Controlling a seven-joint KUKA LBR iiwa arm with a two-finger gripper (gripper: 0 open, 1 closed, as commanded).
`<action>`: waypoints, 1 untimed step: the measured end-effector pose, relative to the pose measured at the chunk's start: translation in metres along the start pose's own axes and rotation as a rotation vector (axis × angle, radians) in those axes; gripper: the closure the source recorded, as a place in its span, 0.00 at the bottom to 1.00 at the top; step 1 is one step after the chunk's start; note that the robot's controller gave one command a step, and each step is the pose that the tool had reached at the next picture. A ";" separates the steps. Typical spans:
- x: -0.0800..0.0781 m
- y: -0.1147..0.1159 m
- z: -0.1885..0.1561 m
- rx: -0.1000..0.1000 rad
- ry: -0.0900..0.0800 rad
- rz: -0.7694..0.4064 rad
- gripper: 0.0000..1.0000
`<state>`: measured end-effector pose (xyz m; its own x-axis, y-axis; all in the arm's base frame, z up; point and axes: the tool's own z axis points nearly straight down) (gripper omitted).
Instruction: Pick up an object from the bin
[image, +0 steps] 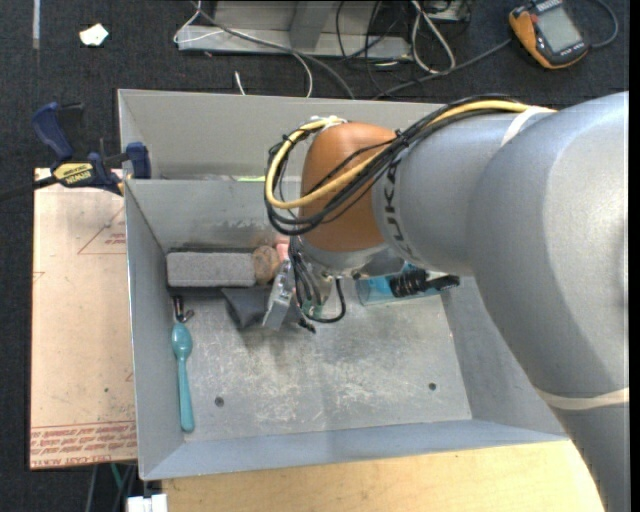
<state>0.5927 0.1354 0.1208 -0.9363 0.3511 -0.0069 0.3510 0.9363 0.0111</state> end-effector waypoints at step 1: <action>-0.001 0.001 -0.030 -0.003 -0.004 0.000 1.00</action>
Offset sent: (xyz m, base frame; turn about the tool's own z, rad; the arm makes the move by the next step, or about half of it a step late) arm 0.0012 0.0003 0.0740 -0.0003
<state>0.5940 0.1357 0.1510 -0.9363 0.3510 -0.0109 0.3509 0.9363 0.0137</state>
